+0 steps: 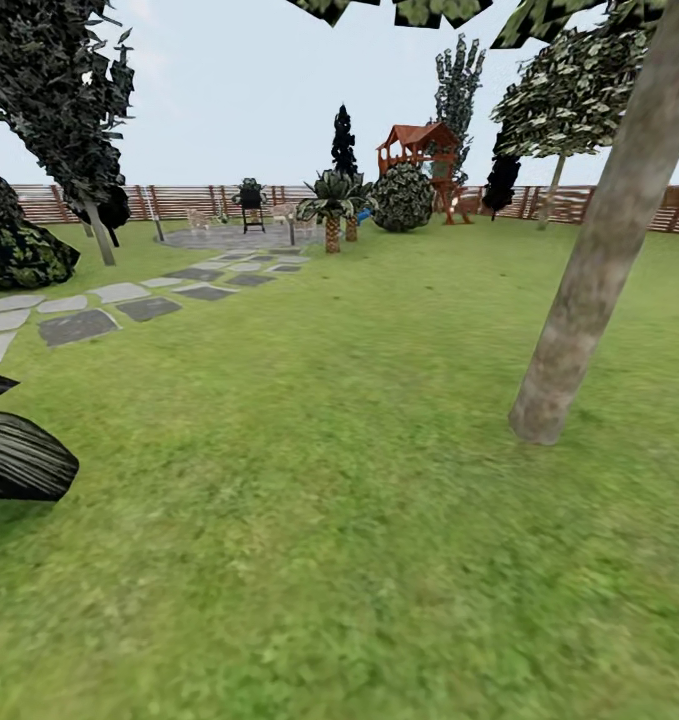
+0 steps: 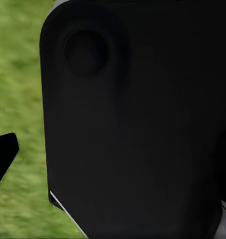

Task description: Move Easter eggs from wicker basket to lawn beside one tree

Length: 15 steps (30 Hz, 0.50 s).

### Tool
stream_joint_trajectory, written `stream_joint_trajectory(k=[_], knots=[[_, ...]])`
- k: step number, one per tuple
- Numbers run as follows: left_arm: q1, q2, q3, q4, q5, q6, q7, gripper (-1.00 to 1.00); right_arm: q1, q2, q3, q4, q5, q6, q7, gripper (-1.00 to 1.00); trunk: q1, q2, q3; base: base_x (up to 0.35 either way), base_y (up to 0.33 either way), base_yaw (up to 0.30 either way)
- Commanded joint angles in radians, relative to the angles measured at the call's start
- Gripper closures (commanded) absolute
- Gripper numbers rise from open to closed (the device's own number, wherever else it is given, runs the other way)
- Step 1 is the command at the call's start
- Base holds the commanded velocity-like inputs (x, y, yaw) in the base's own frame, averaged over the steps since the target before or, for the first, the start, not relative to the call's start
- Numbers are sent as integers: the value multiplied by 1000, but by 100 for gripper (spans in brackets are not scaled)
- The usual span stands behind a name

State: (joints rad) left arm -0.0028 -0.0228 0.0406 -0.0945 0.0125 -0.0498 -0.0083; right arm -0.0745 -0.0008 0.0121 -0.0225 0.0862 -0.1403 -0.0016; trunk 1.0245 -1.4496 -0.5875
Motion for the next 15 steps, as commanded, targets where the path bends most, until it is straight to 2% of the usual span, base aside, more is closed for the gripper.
stream_joint_trajectory(k=[1, 9, 15], knots=[[0, 0, 4, 1, 1, -3, -1, -100, -1, 0, 0, 1, 9, -3, 0, -100, 1, 0, -1, 322, 96, -254], [0, 0, 4, 1, 1, -3, -1, -100, -1, 0, 0, 1, 9, -3, 0, -100, 1, 0, -1, 322, 96, -230], [0, 0, 4, 1, 1, -3, -1, -100, -1, 1, 0, 1, 9, -3, 0, -100, 1, 0, -1, 322, 96, -37]])
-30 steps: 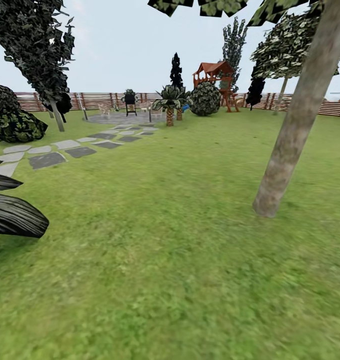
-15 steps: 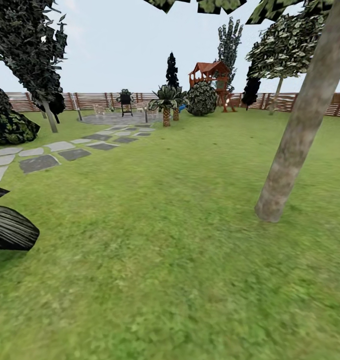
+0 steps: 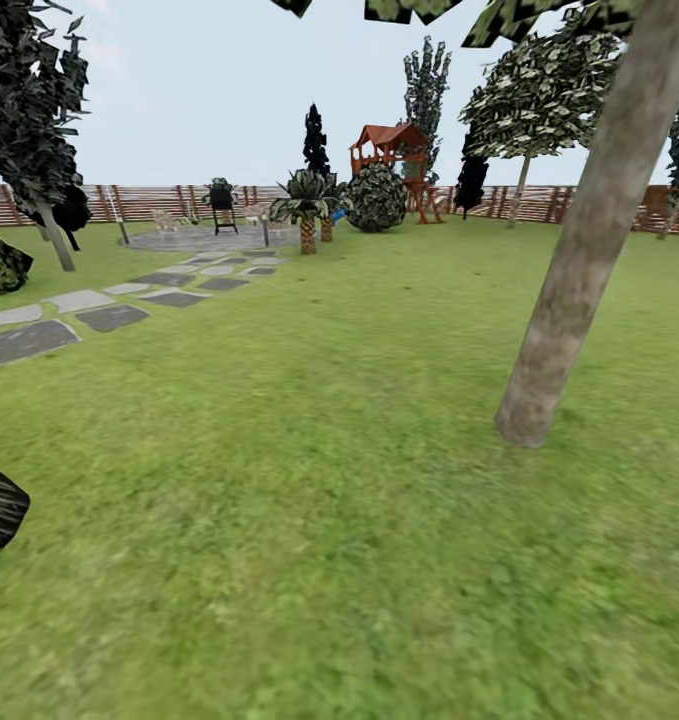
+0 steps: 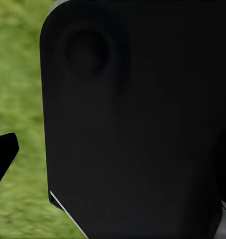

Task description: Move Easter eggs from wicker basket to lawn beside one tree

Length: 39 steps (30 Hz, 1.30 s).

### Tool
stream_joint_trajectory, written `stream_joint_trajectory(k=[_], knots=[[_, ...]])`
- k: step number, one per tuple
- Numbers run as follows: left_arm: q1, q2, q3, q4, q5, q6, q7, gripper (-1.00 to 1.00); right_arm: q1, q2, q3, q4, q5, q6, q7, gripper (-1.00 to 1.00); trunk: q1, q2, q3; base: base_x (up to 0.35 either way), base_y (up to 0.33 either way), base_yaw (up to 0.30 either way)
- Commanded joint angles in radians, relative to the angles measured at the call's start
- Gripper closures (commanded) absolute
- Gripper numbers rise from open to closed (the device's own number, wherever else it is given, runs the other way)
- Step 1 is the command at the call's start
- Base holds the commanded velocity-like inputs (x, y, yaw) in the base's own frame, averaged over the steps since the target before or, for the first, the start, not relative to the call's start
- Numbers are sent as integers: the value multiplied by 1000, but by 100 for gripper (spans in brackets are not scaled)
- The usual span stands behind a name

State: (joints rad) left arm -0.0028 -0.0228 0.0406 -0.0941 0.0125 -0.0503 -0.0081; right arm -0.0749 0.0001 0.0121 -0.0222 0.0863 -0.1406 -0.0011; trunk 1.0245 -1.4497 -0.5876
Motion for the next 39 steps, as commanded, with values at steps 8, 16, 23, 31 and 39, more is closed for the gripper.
stream_joint_trajectory(k=[8, 16, 23, 31, 39], knots=[[0, 0, 4, -1, 1, -3, -1, -100, 0, -1, 0, 0, 9, -4, -1, -100, 1, 0, -1, 322, 96, -1], [0, 0, 4, 0, 1, -3, 0, -100, -1, -1, 0, -1, 9, -4, 0, -100, 1, 0, -1, 322, 96, 0], [0, 3, 3, -2, 1, -3, -1, -100, -1, -3, 0, -3, 9, -6, -2, -100, 1, 0, -1, 322, 94, 0], [-33, 52, 4, -62, 1, 9, 5, -100, 0, -5, -4, -9, 9, -47, -2, -100, 1, 0, -1, 322, 81, 0], [-43, 57, 24, -59, 1, -1, 9, -100, 0, -2, 1, -6, 10, -57, -2, -100, 1, 0, -1, 151, 13, 0]])
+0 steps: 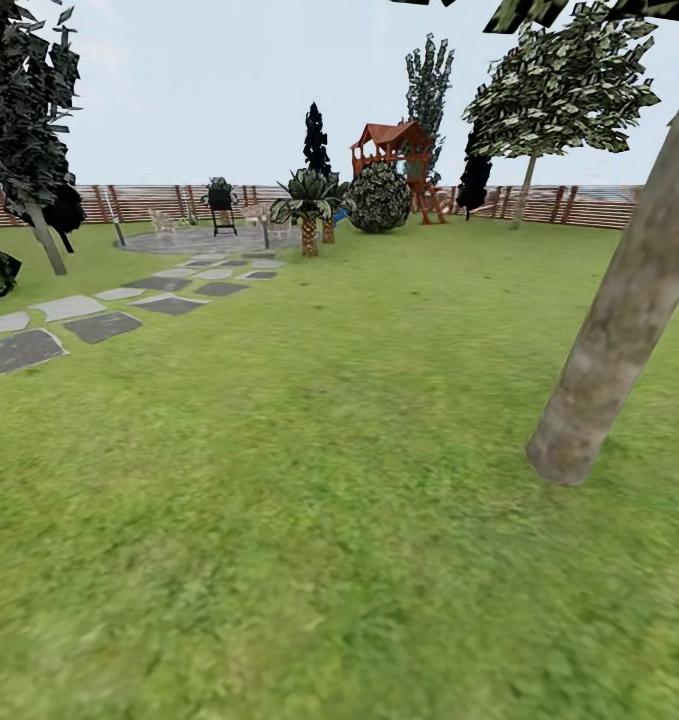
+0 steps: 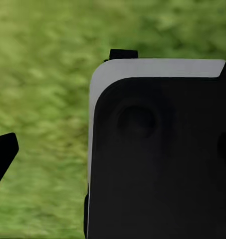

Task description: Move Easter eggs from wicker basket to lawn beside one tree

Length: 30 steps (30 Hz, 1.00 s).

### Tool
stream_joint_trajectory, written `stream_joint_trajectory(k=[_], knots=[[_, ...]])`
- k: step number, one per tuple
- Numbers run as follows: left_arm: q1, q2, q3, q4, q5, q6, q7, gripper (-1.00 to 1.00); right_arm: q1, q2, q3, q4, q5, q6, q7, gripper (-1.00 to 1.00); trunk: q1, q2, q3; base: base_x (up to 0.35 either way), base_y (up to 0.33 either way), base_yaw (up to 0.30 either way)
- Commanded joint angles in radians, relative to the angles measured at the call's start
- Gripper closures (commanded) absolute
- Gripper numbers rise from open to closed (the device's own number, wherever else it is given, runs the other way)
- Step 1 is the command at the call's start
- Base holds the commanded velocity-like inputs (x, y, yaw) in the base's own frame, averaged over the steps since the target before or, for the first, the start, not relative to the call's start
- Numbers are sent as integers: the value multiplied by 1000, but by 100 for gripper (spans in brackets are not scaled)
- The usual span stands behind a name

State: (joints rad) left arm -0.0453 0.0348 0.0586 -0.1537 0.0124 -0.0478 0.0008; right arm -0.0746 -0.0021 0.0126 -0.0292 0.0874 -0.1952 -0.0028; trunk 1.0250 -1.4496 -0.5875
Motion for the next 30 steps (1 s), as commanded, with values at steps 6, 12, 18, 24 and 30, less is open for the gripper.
stream_joint_trajectory(k=[6, 12, 18, 24, 30], knots=[[-1, 2, 77, 41, 1, -6, -2, -100, -1, -1, 1, 0, 9, -3, 0, -100, 0, 0, -1, 6, 0, 0], [-1, -1, 78, 55, 0, -7, -2, -100, -1, -2, 1, -1, 9, -3, 0, -100, 0, 0, -1, 0, 0, 0], [-1, -1, 78, 59, 0, -7, -2, -100, -1, -3, 0, -1, 9, -3, 0, -100, 0, 0, -1, 1, 0, 0], [-1, -1, 77, 61, -3, -7, -4, -100, -1, -3, 0, -1, 9, -3, 0, -100, 0, 0, -1, 190, 0, 0], [-1, -1, 76, 62, -3, -7, -5, -100, -1, -4, 0, -1, 9, -3, 0, -100, 0, 0, -1, 316, 0, 0]])
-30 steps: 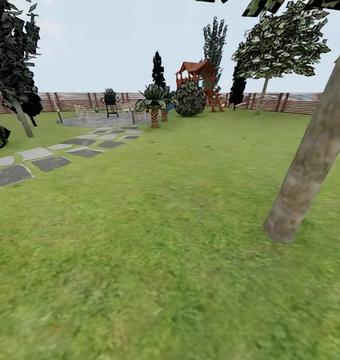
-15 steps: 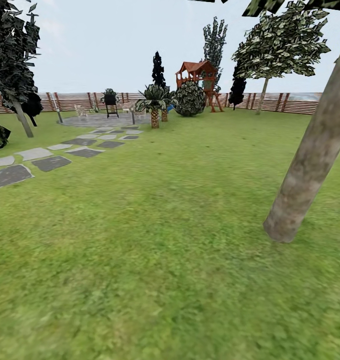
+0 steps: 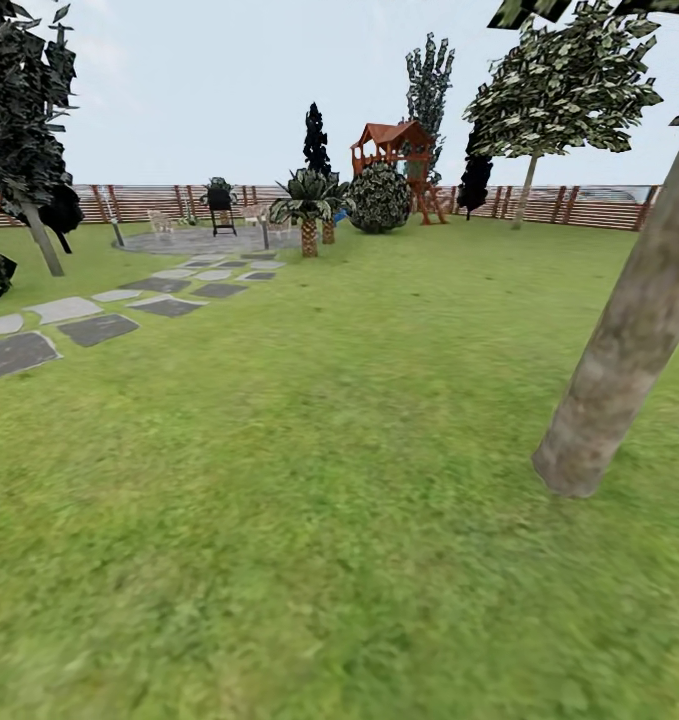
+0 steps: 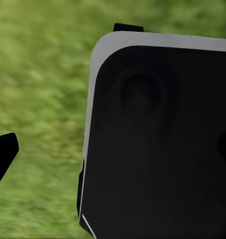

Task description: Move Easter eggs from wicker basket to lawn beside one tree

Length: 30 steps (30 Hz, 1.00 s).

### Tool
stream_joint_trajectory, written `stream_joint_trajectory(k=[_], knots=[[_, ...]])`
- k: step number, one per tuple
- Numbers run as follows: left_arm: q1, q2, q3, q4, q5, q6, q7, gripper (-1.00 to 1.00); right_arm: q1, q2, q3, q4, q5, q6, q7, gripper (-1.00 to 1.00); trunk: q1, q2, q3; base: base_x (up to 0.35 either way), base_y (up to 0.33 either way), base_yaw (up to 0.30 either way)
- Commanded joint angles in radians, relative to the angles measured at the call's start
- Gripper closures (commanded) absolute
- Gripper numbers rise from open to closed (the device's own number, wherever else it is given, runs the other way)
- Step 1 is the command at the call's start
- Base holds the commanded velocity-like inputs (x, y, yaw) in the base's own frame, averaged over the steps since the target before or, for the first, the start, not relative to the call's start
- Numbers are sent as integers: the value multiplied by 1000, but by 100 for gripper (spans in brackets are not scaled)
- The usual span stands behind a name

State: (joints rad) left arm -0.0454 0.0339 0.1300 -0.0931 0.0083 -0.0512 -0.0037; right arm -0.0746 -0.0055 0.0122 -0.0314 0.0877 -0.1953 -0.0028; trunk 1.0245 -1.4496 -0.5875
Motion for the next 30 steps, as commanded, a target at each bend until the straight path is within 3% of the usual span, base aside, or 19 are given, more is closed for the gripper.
stream_joint_trajectory(k=[1, 30], knots=[[-1, 0, 5, 1, 1, -4, -1, -100, -1, 0, 0, 1, 9, -3, 0, -100, 1, 0, -1, 323, 0, 0], [-1, 0, 5, 1, 1, -3, -1, -100, -1, 2, 0, 3, 9, -3, -2, -100, 1, 0, -1, 324, 0, 0]])
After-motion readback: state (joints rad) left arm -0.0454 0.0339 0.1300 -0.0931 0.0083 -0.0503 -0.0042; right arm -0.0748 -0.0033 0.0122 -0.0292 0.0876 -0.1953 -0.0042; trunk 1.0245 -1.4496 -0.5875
